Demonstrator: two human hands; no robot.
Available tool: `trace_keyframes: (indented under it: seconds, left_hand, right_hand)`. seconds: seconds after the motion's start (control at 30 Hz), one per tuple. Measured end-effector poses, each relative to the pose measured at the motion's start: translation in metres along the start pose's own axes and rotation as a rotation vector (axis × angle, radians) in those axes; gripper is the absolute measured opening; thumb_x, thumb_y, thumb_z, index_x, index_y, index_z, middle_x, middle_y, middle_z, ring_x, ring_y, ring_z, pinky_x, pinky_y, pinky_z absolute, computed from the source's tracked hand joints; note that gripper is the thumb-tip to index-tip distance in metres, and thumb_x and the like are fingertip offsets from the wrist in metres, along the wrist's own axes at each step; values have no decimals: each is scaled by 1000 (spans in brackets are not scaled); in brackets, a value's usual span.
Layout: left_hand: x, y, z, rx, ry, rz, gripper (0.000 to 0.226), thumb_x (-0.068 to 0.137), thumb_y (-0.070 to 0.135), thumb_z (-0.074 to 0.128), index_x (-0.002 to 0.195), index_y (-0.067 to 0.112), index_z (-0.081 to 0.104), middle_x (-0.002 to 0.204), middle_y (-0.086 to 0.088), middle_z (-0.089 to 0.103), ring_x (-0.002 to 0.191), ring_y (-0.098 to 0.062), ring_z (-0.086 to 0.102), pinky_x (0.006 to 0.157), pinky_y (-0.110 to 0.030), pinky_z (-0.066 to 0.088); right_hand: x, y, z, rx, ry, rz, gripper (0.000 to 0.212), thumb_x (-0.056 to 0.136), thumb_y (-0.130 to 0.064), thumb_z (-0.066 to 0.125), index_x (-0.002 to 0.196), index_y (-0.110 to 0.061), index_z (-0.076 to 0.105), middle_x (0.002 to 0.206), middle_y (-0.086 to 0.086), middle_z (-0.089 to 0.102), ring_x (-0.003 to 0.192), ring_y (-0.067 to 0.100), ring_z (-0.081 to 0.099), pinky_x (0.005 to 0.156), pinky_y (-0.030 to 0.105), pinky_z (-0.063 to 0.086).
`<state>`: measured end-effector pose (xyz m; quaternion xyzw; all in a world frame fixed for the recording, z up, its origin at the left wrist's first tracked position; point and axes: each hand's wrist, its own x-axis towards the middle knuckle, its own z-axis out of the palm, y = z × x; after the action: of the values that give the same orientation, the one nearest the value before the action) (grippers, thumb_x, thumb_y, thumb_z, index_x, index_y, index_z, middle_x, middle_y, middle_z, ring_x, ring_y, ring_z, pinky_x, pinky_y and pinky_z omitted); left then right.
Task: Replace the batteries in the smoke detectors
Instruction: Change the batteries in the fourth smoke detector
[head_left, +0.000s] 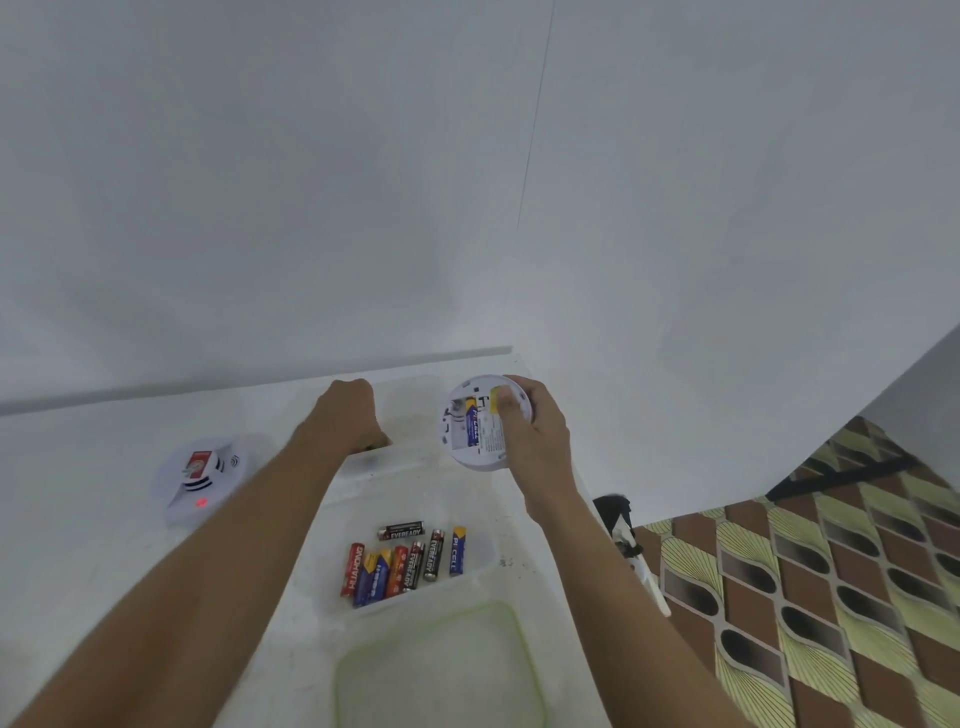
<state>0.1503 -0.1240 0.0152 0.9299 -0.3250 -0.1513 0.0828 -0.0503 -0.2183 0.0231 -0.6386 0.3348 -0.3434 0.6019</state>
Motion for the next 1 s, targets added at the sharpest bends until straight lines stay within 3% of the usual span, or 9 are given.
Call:
trace_keyframes:
  seconds: [0.13,0.2,0.27,0.37,0.43,0.6,0.83,1.0]
  left_hand:
    - [7,2,4,14,-12,44,15,72,17,76,83,8,71,82,-5,71,77,-23,67,65,-29,56]
    - [2,6,1,-57,18,73,2,75,10,71,77,11,72,76,-3,69,74,-24,69,59,-26,53]
    - [-5,14,-1,-127,88,120,5,82,10,69,84,12,73,79,-4,69,69,-19,64,59,-23,45]
    - [-23,25,0,-309,306,231,9,89,18,67,97,14,69,88,-5,71,78,-21,65,71,-30,49]
    - [-40,33,2,-507,484,311,8,90,17,67,97,13,65,80,-1,71,76,-20,67,75,-33,53]
    - [-79,49,11,-687,875,625,10,89,9,70,95,3,66,79,0,71,71,-8,65,73,-18,52]
    - [-93,50,36,-640,851,759,11,84,5,74,91,0,67,88,-4,71,78,-11,63,72,-23,54]
    - [-99,45,39,-555,796,835,16,87,19,73,89,5,67,90,-3,72,83,-9,64,77,-17,52]
  right_hand:
    - [-2,2,-1,1,-1,5,13,102,-29,54,112,-30,62,103,-13,69,88,-4,64,68,12,50]
    - [-3,4,-1,3,1,8,14,102,-29,54,114,-29,62,103,-13,69,86,-4,65,68,12,50]
    - [-3,5,-2,1,12,12,15,102,-30,53,116,-28,61,104,-12,68,91,-1,65,71,16,52]
    - [-3,7,-2,1,31,19,14,102,-30,53,114,-31,61,106,-11,68,97,6,65,78,24,55]
    - [-4,7,-2,8,45,23,14,102,-30,53,114,-31,61,105,-12,68,97,6,66,81,28,57]
    - [-7,7,-4,25,61,28,13,102,-30,53,112,-32,61,105,-12,68,97,6,66,82,31,58]
    - [-9,3,-7,61,75,6,13,102,-27,53,113,-29,61,108,-9,67,102,11,66,83,33,59]
    - [-7,-3,-16,102,124,18,13,102,-25,54,113,-28,60,107,-9,66,101,10,66,82,34,60]
